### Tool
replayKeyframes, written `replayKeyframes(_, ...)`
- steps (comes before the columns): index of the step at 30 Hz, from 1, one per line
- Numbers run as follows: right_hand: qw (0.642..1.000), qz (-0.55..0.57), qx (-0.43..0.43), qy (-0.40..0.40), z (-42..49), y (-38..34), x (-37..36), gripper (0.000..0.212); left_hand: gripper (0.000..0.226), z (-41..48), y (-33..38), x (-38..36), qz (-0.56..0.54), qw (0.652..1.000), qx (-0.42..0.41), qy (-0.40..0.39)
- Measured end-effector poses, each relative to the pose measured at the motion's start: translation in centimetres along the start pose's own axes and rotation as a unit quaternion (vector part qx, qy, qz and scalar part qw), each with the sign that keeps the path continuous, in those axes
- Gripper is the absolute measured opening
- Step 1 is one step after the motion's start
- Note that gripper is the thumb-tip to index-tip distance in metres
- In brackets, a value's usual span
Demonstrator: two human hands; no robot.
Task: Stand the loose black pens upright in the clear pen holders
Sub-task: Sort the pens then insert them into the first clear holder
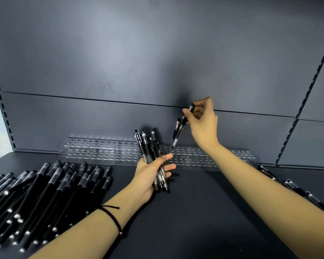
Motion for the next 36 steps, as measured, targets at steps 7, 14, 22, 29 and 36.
replayKeyframes(7,0.993,-0.058,0.015,-0.106,-1.8,2.2,-1.2,0.016,0.023,0.0,-0.1,0.2,-0.004,1.000,0.005,-0.012)
replayKeyframes(14,0.991,-0.107,0.051,-0.057,-3.4,1.2,-0.3,0.026,0.020,0.2,-0.3,0.3,-0.041,0.999,0.003,-0.020)
replayKeyframes(22,0.982,0.003,-0.081,-0.168,-5.0,-0.1,-1.4,0.018,0.024,0.0,-0.3,0.2,-0.010,0.999,-0.018,-0.042)
replayKeyframes(29,0.983,0.022,-0.067,-0.170,-4.6,-1.2,-0.9,0.028,0.019,-0.1,-0.1,0.1,-0.004,0.999,-0.019,-0.049)
replayKeyframes(36,0.999,0.033,-0.029,0.009,-2.3,-1.3,0.7,0.025,0.022,0.6,-0.2,0.6,-0.058,0.998,0.014,0.018)
Point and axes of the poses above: each hand's wrist, its own z-axis towards the middle knuckle, its own x-axis out of the back of the hand, y = z × x, the point moved 3 cm from there along z, towards the middle knuckle, and after that the axes turned 6 degrees about y, right-handed, at the moved point
